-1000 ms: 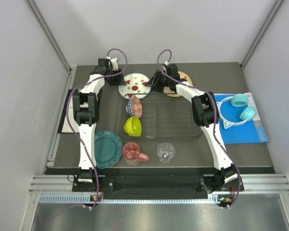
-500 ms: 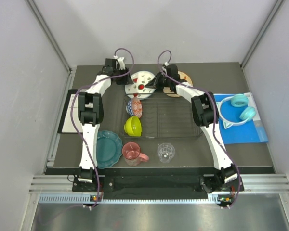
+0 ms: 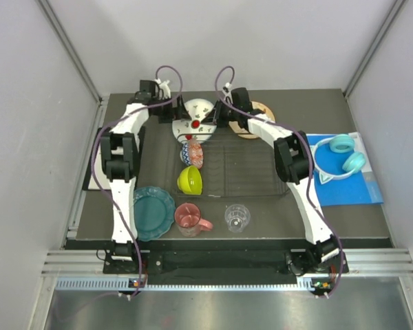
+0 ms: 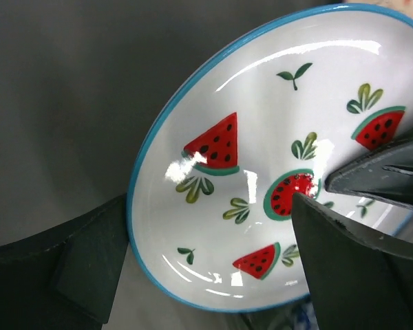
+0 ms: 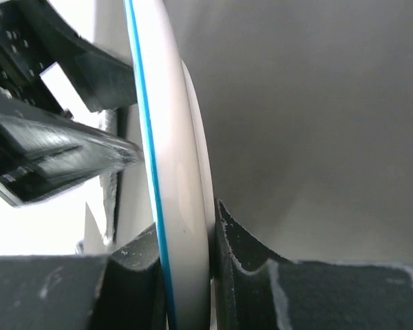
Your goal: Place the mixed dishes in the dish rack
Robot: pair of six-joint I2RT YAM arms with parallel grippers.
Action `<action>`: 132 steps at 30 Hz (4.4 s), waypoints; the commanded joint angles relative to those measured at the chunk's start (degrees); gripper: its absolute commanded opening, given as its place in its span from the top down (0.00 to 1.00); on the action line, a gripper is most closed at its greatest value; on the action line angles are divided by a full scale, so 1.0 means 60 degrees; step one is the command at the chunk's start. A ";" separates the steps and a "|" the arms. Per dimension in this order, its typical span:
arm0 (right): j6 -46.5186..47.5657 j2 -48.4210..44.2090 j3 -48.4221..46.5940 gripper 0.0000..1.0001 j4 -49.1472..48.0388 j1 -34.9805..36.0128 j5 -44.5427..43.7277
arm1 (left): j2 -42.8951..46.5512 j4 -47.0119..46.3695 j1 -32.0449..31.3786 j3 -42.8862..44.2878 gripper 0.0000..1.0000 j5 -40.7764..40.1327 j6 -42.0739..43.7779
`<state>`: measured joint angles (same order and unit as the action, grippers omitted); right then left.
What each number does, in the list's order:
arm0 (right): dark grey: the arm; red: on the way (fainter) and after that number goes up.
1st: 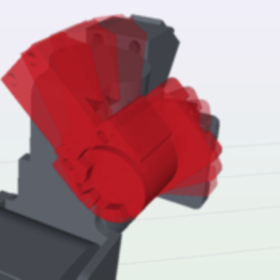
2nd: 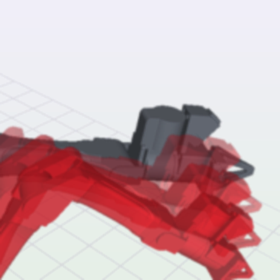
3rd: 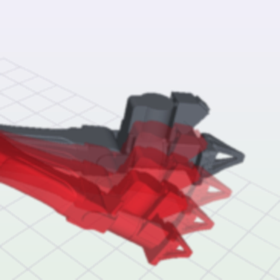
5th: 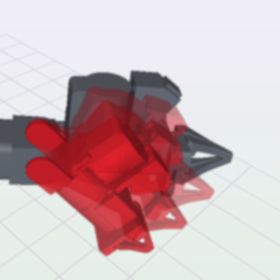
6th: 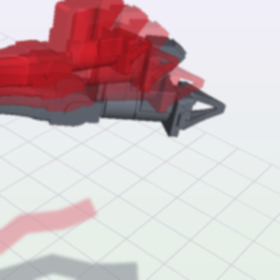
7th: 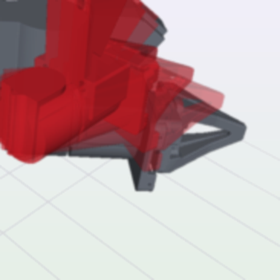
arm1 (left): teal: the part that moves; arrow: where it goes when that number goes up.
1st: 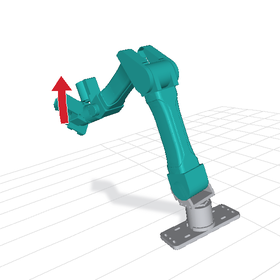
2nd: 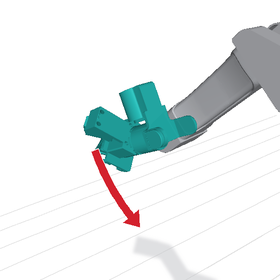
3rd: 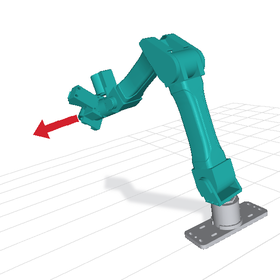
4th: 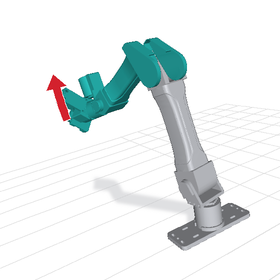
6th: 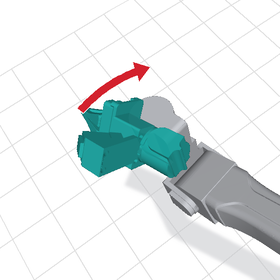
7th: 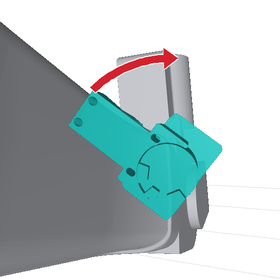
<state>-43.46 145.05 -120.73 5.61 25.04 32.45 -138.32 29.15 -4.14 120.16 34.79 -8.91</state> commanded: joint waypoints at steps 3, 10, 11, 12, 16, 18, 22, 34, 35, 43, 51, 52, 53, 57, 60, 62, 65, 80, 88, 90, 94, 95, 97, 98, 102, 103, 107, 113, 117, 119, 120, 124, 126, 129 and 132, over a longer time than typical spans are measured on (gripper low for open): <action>0.1836 -0.2026 -0.1103 1.00 0.0573 0.0120 0.0013 | 0.3276 0.0401 0.1786 -0.0573 0.01 0.2169 -0.0463; 0.3344 -0.2509 -0.1748 1.00 0.2052 -0.0217 -0.1023 | 0.5048 0.0767 0.3882 -0.0719 0.01 0.3869 -0.1340; 0.3681 -0.2656 -0.1807 1.00 0.2474 -0.0218 -0.1303 | 0.5167 0.0753 0.4232 -0.0836 0.01 0.4030 -0.1401; 0.4438 -0.2831 -0.1808 1.00 0.2624 -0.0247 -0.1582 | 0.5298 0.0767 0.4351 -0.0967 0.01 0.4090 -0.1372; 0.6244 -0.4599 -0.1414 1.00 0.3137 -0.0203 -0.3484 | 0.6015 0.1731 0.4528 -0.1934 0.01 0.3638 -0.0275; 0.7063 -0.5320 -0.0960 1.00 0.3197 -0.0131 -0.3897 | 0.6280 0.1778 0.4528 -0.2663 0.01 0.3578 -0.0040; 0.8866 -0.7411 0.0267 1.00 0.3153 0.0381 -0.5271 | 0.6953 0.1763 0.4528 -0.3619 0.01 0.3314 0.0180; 1.4640 -1.2219 0.6495 1.00 0.1073 0.3721 -0.7854 | 0.8273 0.2452 0.4543 -0.5641 0.01 0.2405 0.1426; 1.5120 -1.2425 0.6716 1.00 0.1087 0.3839 -0.7811 | 0.8317 0.2394 0.4528 -0.5801 0.01 0.2406 0.1411; 1.6297 -1.2531 0.7013 1.00 0.2415 0.4323 -0.7488 | 0.8508 0.2086 0.4514 -0.6242 0.01 0.2421 0.1133; 1.6267 -1.2135 0.7391 1.00 0.2450 0.4602 -0.7342 | 0.8522 0.1837 0.4528 -0.6447 0.01 0.2391 0.0972; 1.6267 -1.2062 0.7493 1.00 0.2319 0.4602 -0.7254 | 0.8522 0.1808 0.4528 -0.6476 0.01 0.2405 0.0957; 1.6267 -1.2018 0.7552 1.00 0.2231 0.4602 -0.7210 | 0.8566 0.1720 0.4514 -0.6549 0.01 0.2420 0.0914; 1.6369 -1.1594 0.7684 1.00 0.1952 0.4602 -0.6947 | 0.8581 0.1573 0.4514 -0.6667 0.01 0.2479 0.0811; 1.6399 -1.1374 0.7714 1.00 0.1601 0.4602 -0.6756 | 0.8581 0.1471 0.4514 -0.6740 0.01 0.2566 0.0752; 1.6443 -1.1242 0.7714 1.00 0.1483 0.4587 -0.6726 | 0.8581 0.1427 0.4528 -0.6755 0.01 0.2538 0.0738; 1.6472 -1.1095 0.7787 1.00 0.1293 0.4543 -0.6638 | 0.8581 0.1412 0.4514 -0.6726 0.01 0.2538 0.0781; 1.6590 -1.0568 0.8007 1.00 0.0663 0.3972 -0.5965 | 0.8640 0.1207 0.4528 -0.7121 0.01 0.2611 0.0693; 1.6487 -1.0245 0.8197 1.00 0.0399 0.3577 -0.5686 | 0.8566 0.1119 0.4514 -0.7179 0.01 0.2684 0.0620; 1.6443 -1.0128 0.8212 1.00 0.0326 0.3547 -0.5613 | 0.8581 0.1119 0.4514 -0.7224 0.01 0.2669 0.0620; 1.6282 -0.9908 0.8183 1.00 0.0238 0.3503 -0.5452 | 0.8523 0.1031 0.4514 -0.7282 0.01 0.2698 0.0577; 1.6267 -0.9807 0.8197 1.00 0.0179 0.3503 -0.5437 | 0.8522 0.1002 0.4514 -0.7297 0.01 0.2699 0.0547; 1.6180 -0.9704 0.8212 1.00 0.0106 0.3474 -0.5437 | 0.8537 0.0972 0.4514 -0.7341 0.01 0.2713 0.0532; 1.6165 -0.9587 0.8197 1.00 0.0048 0.3445 -0.5437 | 0.8537 0.0958 0.4514 -0.7341 0.01 0.2713 0.0532; 1.5990 -0.9293 0.8154 1.00 -0.0070 0.3328 -0.5437 | 0.8566 0.0958 0.4528 -0.7399 0.01 0.2713 0.0576; 1.5960 -0.9249 0.8139 1.00 -0.0099 0.3284 -0.5437 | 0.8581 0.0958 0.4528 -0.7399 0.01 0.2699 0.0591; 1.5667 -0.8986 0.8022 0.99 -0.0202 0.3239 -0.5437 | 0.8581 0.0958 0.4514 -0.7458 0.01 0.2698 0.0620; 1.5330 -0.8736 0.7919 0.75 -0.0216 0.3225 -0.5466 | 0.8581 0.0914 0.4514 -0.7473 0.01 0.2728 0.0591; 1.5198 -0.8692 0.7875 0.66 -0.0217 0.3225 -0.5481 | 0.8625 0.0914 0.4514 -0.7473 0.01 0.2713 0.0591; 1.5169 -0.8707 0.7846 0.59 -0.0217 0.3239 -0.5481 | 0.8625 0.0899 0.4514 -0.7473 0.01 0.2728 0.0576; 1.5140 -0.8692 0.7831 0.55 -0.0188 0.3239 -0.5481 | 0.8639 0.0899 0.4514 -0.7473 0.01 0.2742 0.0576; 1.4993 -0.8779 0.7539 0.00 0.0280 0.3239 -0.5510 | 0.8683 0.0885 0.4514 -0.7473 0.01 0.2684 0.0591; 1.4818 -0.8926 0.7494 0.00 0.0398 0.3239 -0.5510 | 0.8683 0.0870 0.4528 -0.7458 0.01 0.2684 0.0606; 1.4452 -0.9409 0.7538 0.00 0.0603 0.3239 -0.5540 | 0.8683 0.0885 0.4514 -0.7414 0.01 0.2713 0.0576; 1.4392 -1.0024 0.7743 0.00 0.0793 0.3210 -0.5496 | 0.8654 0.0884 0.4514 -0.7327 0.01 0.2742 0.0532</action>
<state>45.36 91.83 -72.49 10.70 44.82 -1.04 -88.95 36.45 22.87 75.50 49.87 -5.72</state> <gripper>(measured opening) 0.995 0.990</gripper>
